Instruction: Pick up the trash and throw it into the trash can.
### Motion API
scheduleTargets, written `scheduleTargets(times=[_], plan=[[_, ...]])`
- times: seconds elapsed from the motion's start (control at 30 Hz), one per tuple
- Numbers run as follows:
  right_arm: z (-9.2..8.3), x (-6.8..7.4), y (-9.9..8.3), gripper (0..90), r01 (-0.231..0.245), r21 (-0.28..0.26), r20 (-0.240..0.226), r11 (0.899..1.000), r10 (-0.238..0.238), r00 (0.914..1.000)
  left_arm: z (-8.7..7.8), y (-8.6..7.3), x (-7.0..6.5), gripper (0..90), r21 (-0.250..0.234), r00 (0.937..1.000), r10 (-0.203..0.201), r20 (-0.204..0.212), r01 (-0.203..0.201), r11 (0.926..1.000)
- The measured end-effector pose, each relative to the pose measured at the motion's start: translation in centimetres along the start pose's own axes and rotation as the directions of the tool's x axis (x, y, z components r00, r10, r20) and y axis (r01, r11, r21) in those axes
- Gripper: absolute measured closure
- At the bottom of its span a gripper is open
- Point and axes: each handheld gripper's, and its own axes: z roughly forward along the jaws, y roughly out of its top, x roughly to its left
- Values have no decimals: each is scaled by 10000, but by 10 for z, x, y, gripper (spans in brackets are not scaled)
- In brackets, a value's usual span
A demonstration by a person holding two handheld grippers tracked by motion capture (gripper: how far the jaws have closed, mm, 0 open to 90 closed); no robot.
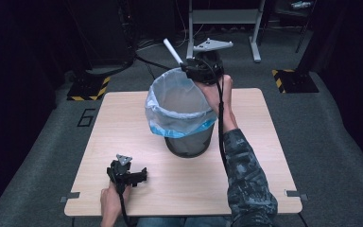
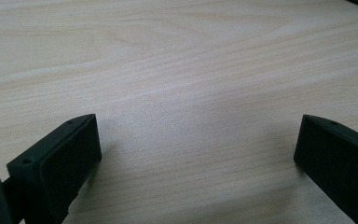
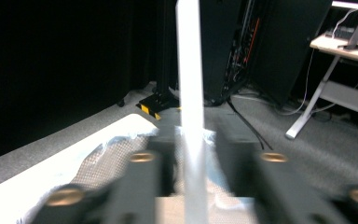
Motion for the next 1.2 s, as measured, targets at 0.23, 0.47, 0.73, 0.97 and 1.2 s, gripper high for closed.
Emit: scheduleTargets(times=[0.23,0.47,0.73,0.97,1.2], plan=[[-8,-4,-7,239,-400,827,18,9958,400,9992,0,0,0,2,1,10000,-1,-1,1,10000],[-25,-9,-20,144,-363,1383,58,9897,358,9993,0,0,0,2,3,10000,6,-3,-6,10000],[-51,-13,-42,127,-237,1416,229,9896,206,9995,0,0,0,2,3,10000,3,3,-3,10000],[-77,-19,-66,104,-416,1288,574,9908,344,9978,0,0,0,2,-14,10000,12,48,-12,10000],[-97,-18,-93,67,-306,1541,948,9876,160,9954,0,0,-1,2,2,10000,25,56,-25,10000]])
